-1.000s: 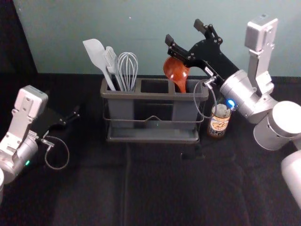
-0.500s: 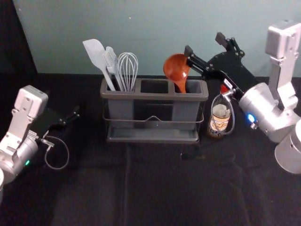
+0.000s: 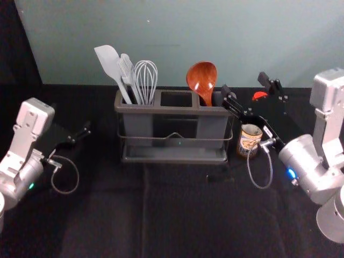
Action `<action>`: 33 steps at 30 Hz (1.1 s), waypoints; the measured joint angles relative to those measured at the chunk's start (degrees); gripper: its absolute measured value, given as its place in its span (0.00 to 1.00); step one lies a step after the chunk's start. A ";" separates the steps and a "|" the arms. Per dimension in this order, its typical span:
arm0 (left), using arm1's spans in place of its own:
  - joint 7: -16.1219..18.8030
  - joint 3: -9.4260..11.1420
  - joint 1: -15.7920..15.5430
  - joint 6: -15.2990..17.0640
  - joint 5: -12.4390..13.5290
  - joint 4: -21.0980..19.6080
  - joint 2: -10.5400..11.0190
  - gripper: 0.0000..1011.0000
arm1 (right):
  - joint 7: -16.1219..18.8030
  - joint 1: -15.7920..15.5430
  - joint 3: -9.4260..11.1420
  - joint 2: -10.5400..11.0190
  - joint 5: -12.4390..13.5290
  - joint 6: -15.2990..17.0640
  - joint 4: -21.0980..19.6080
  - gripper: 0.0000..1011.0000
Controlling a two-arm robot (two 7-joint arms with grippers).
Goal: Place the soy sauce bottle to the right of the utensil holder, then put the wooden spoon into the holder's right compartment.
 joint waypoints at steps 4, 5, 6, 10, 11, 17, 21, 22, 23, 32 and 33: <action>0.00 0.00 0.00 0.00 0.00 0.00 0.00 0.99 | -0.69 -2.53 0.82 -0.83 -0.60 -1.32 0.39 0.99; 0.00 0.00 0.00 0.00 0.00 0.00 0.00 0.99 | -0.86 -3.34 1.04 -1.05 -0.82 -1.65 0.57 0.99; 0.00 0.00 0.00 0.00 0.00 0.00 0.00 0.99 | -0.91 -3.71 1.12 -1.17 -0.96 -1.83 0.67 0.99; 0.00 0.00 0.00 0.00 0.01 0.00 0.00 0.99 | -1.25 -5.40 1.59 -1.72 -1.56 -2.57 1.00 0.99; 0.00 0.00 0.00 0.00 0.00 0.00 0.00 0.99 | -1.28 -5.69 1.68 -1.83 -1.72 -2.77 1.08 0.99; 0.00 0.00 0.00 0.00 0.00 0.00 0.00 0.99 | -1.70 -7.75 1.97 -2.44 -3.69 -4.42 1.34 0.99; 0.00 0.00 0.00 0.00 0.00 0.00 0.00 0.99 | -2.25 -9.14 2.12 -3.00 -5.43 -5.78 1.34 0.99; 0.00 0.00 0.00 0.00 0.00 0.00 0.00 0.99 | -2.39 -9.36 2.18 -3.14 -5.71 -5.97 1.35 0.99; 0.00 0.00 0.00 0.00 0.00 0.00 0.00 0.99 | -2.61 -9.56 2.25 -3.30 -6.01 -6.13 1.36 0.99; 0.00 0.00 0.00 0.00 0.00 0.00 0.00 0.99 | -3.19 -10.09 3.26 -4.87 -7.44 -6.34 2.67 0.99; 0.00 0.00 0.00 0.00 0.00 0.00 0.00 0.99 | -2.92 -9.94 3.34 -4.88 -7.35 -6.28 2.79 0.99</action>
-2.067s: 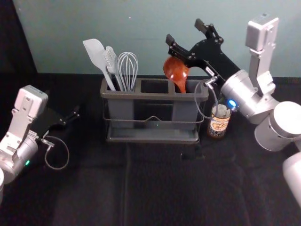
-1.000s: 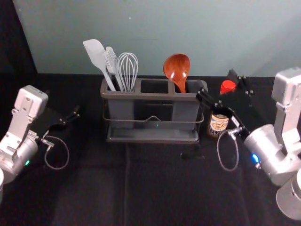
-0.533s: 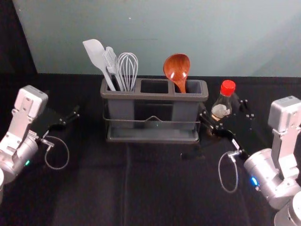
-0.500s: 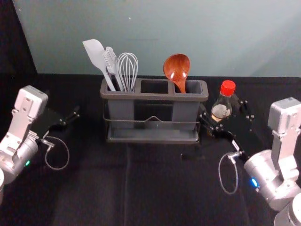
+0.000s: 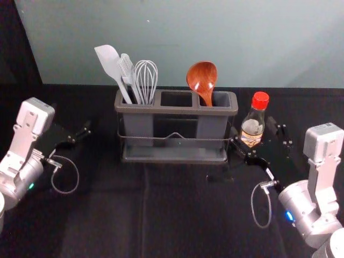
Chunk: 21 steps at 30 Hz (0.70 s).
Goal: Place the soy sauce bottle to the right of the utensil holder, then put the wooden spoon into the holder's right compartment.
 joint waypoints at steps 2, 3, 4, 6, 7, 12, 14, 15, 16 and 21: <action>0.00 0.00 0.00 0.00 0.00 0.00 0.00 0.99 | 0.45 0.25 0.19 -0.01 0.15 0.09 0.21 0.99; 0.00 0.00 0.00 0.00 0.00 0.00 0.00 0.99 | 0.46 0.24 0.18 -0.02 0.14 0.10 0.21 0.99; 0.00 0.00 0.00 0.00 0.00 0.00 0.00 0.99 | 0.46 0.23 0.17 -0.02 0.14 0.11 0.21 0.99; 0.00 0.00 0.00 0.00 0.00 0.00 0.00 0.99 | 0.46 0.20 0.14 -0.01 0.15 0.12 0.21 0.99; 0.00 0.00 0.00 0.00 0.00 0.00 0.00 0.99 | 0.45 0.20 0.13 -0.01 0.16 0.13 0.19 0.99; 0.00 0.00 0.00 0.00 0.00 0.00 0.00 0.99 | 0.41 0.17 0.07 0.00 0.18 0.15 0.13 0.99; 0.00 0.00 0.00 0.00 0.00 0.00 0.00 0.99 | 0.38 0.16 0.05 0.01 0.18 0.17 0.11 0.99; 0.00 0.00 0.00 0.00 0.00 0.00 0.00 0.99 | 0.37 0.15 0.05 0.01 0.18 0.17 0.10 0.99; 0.00 0.00 0.00 0.00 0.00 0.00 0.00 0.99 | 0.35 0.14 0.04 0.01 0.18 0.18 0.09 0.99; 0.00 0.00 0.00 0.00 0.00 0.00 0.00 0.99 | 0.33 0.12 0.01 0.01 0.18 0.18 0.04 0.99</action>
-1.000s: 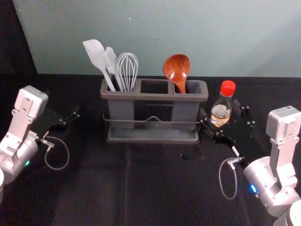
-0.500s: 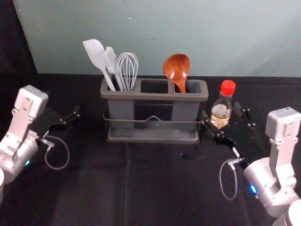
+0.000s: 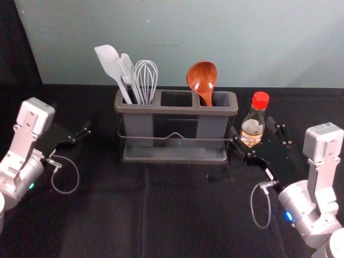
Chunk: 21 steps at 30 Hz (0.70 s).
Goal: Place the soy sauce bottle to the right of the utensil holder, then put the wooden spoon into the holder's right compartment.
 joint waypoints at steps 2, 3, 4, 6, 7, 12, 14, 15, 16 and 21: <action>0.00 0.00 0.00 0.00 0.00 0.00 0.00 0.99 | 0.00 0.00 -0.01 0.00 0.00 0.00 -0.01 0.99; 0.00 0.00 0.00 0.00 0.00 0.00 0.00 0.99 | -0.01 -0.01 -0.02 0.00 0.00 0.00 -0.01 0.99; 0.00 0.00 0.00 0.00 0.00 0.00 0.00 0.99 | -0.01 -0.02 -0.03 0.00 0.00 0.00 -0.02 0.99; 0.00 0.00 0.00 0.00 0.00 0.00 0.00 0.99 | -0.02 -0.02 -0.04 0.00 0.00 0.00 -0.03 0.99; 0.00 0.00 0.00 0.00 0.00 0.00 0.00 0.99 | -0.02 -0.03 -0.04 0.00 0.00 0.00 -0.04 0.99; 0.00 0.00 0.00 0.00 0.00 0.00 0.00 0.99 | -0.03 -0.03 -0.05 0.00 0.00 0.00 -0.07 0.99; 0.00 0.00 0.00 0.00 0.00 0.00 0.00 0.99 | -0.04 -0.03 -0.05 0.00 0.00 0.00 -0.07 0.99; 0.00 0.00 0.00 0.00 0.00 0.00 0.00 0.99 | -0.05 -0.03 -0.05 0.00 0.00 0.00 -0.07 0.99; 0.00 0.00 0.00 0.00 0.00 0.00 0.00 0.99 | -0.05 -0.03 -0.06 0.00 -0.01 0.00 -0.07 0.99; 0.00 0.00 0.00 0.00 0.00 0.00 0.00 0.99 | -0.07 -0.03 -0.06 0.00 -0.01 0.00 -0.07 0.99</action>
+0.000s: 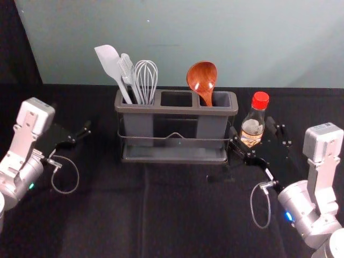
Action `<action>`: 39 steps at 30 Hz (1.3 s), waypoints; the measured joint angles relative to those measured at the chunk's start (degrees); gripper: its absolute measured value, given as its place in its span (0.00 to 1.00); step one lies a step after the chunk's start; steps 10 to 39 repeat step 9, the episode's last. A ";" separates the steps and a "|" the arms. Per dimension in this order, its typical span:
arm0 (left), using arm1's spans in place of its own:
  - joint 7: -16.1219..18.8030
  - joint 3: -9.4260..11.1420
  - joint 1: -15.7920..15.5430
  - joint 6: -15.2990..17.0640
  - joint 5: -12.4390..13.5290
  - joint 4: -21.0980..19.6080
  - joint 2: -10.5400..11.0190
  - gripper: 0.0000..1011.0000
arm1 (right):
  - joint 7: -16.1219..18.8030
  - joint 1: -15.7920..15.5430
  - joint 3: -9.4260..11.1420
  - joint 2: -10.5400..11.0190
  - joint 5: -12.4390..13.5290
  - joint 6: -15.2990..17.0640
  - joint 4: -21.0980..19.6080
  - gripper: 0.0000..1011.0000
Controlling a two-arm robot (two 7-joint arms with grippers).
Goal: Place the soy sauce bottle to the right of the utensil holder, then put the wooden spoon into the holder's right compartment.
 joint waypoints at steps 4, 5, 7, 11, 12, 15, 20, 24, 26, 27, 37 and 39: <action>0.00 0.00 0.00 0.00 0.00 0.00 0.00 0.99 | -0.01 0.00 0.00 0.00 0.00 0.00 0.00 0.99; 0.00 0.00 0.00 0.00 0.00 0.00 0.00 0.99 | -0.01 0.00 0.00 0.00 0.00 0.00 0.00 0.99; 0.00 0.00 0.00 0.00 0.00 0.00 0.00 0.99 | -0.02 0.00 0.00 0.00 0.00 0.00 0.00 0.99; 0.00 0.00 0.00 0.00 0.00 0.00 0.00 0.99 | -0.02 0.00 0.00 0.00 0.00 0.00 0.01 0.99; 0.00 0.00 0.00 0.00 0.00 0.00 0.00 0.99 | -0.02 0.00 0.00 0.00 0.00 0.00 0.01 0.99; 0.00 0.00 0.00 0.00 0.00 0.00 0.00 0.99 | -0.02 0.00 0.00 0.00 0.00 0.00 0.01 0.99; 0.00 0.00 0.00 0.00 0.00 0.00 0.00 0.99 | -0.02 0.00 0.00 0.00 0.00 0.00 0.01 0.99; 0.00 0.00 0.00 0.00 0.00 0.00 0.00 0.99 | -0.02 0.00 0.00 0.00 0.00 0.00 0.01 0.99; 0.00 0.00 0.00 0.00 0.00 0.00 0.00 0.99 | -0.02 0.00 0.00 0.00 0.00 0.00 0.01 0.99; 0.00 0.00 0.00 0.00 0.00 0.00 0.00 0.99 | -0.02 0.00 0.00 0.00 0.00 0.00 0.01 0.99; 0.00 0.00 0.00 0.00 0.00 0.00 0.00 0.99 | -0.02 0.00 0.00 0.00 0.00 0.00 0.01 0.99; 0.00 0.00 0.00 0.00 0.00 0.00 0.00 0.99 | -0.02 0.00 0.00 0.00 0.00 0.00 0.01 0.99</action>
